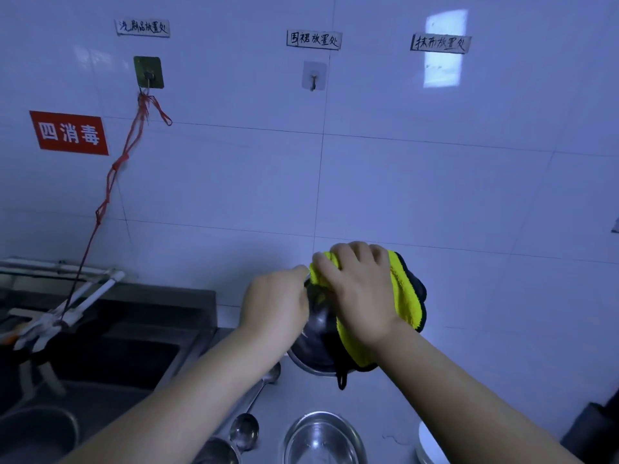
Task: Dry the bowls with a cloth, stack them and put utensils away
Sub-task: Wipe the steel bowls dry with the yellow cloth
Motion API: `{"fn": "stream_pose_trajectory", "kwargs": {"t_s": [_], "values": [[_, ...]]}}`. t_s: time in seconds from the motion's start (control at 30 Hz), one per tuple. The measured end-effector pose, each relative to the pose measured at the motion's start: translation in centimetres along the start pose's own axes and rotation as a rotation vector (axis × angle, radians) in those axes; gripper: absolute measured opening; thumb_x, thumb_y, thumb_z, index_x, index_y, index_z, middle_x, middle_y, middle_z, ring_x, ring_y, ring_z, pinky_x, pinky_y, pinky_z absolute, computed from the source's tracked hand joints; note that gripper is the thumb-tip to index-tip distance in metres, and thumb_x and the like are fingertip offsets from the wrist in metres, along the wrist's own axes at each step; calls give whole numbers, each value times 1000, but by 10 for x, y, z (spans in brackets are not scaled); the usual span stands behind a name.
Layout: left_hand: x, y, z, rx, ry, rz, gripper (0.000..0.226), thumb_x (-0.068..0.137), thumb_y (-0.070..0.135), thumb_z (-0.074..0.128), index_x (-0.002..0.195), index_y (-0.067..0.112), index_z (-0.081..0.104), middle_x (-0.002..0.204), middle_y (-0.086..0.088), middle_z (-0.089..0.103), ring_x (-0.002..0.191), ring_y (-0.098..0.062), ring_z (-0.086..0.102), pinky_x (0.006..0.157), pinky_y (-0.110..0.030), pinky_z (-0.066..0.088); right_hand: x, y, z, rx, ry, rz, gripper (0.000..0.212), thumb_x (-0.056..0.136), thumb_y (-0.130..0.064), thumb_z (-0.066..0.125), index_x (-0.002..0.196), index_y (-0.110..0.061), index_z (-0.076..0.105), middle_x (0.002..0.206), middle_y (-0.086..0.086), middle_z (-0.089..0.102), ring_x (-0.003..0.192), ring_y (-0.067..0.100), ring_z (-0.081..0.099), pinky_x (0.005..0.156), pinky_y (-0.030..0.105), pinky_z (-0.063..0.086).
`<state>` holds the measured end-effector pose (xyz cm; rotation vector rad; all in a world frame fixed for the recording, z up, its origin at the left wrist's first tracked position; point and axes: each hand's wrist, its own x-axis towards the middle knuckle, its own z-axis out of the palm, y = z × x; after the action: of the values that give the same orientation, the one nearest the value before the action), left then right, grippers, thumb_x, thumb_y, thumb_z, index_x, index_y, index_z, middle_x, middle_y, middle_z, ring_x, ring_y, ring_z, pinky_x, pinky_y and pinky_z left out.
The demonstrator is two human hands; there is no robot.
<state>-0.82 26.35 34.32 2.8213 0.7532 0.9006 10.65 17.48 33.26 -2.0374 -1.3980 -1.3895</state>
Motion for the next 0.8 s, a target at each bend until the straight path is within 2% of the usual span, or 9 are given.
{"fn": "stream_pose_trajectory", "kwargs": {"t_s": [0.13,0.2,0.27,0.3,0.4,0.5,0.6,0.7,0.8], "values": [[-2,0,-6,37,33,1,13,90,16,44,79,21,39,84,-7,63,83,-34,58,61,-32,36,-1,7,0,-1,-51,141,39,59,-4,65,95,-18,59,83,5,57,68,30,50,63,35,35],[-4,-7,-5,-8,76,-37,13,89,16,47,77,19,43,78,-9,63,78,-37,58,57,-32,34,-7,8,1,139,-107,409,37,68,-11,69,102,-19,57,91,6,56,76,31,51,62,35,38],[-7,-16,1,-76,115,-57,17,87,16,52,72,17,43,68,-11,60,69,-38,55,54,-33,35,-13,8,3,381,-175,700,30,83,-23,65,109,-22,51,101,2,51,92,27,49,64,35,40],[-10,-19,4,-85,100,-68,21,88,17,52,71,17,40,66,-10,58,67,-38,54,54,-33,34,-17,9,5,426,-196,763,28,86,-25,62,111,-23,49,103,1,48,96,25,48,64,34,40],[-15,-19,6,-93,-37,-58,19,91,24,49,77,19,37,75,-1,53,72,-28,50,58,-31,35,-20,9,0,238,-205,565,30,78,-16,67,105,-19,54,98,6,51,87,30,49,57,33,40],[-2,-10,-4,-26,-21,54,12,90,32,50,93,20,49,92,3,56,86,-24,56,66,-31,42,-10,7,-5,76,-161,267,36,59,-5,71,91,-16,57,82,9,53,67,31,47,50,31,35],[9,6,-16,100,-27,121,7,94,22,43,88,19,44,96,-3,60,89,-29,58,63,-30,34,-4,3,-12,12,-94,116,38,57,-5,68,91,-17,58,82,8,55,67,28,45,53,32,31],[8,9,-20,133,52,133,9,95,19,41,87,20,42,94,-3,60,86,-29,58,61,-30,28,-2,10,-18,30,-53,145,45,53,-3,69,95,-16,60,86,9,57,68,30,48,53,32,35],[0,1,-14,-109,225,23,19,94,20,47,75,18,43,73,-2,56,68,-29,53,55,-30,27,-4,17,-23,207,-4,457,41,66,-6,69,104,-20,59,97,5,55,83,31,50,57,31,39]]}}
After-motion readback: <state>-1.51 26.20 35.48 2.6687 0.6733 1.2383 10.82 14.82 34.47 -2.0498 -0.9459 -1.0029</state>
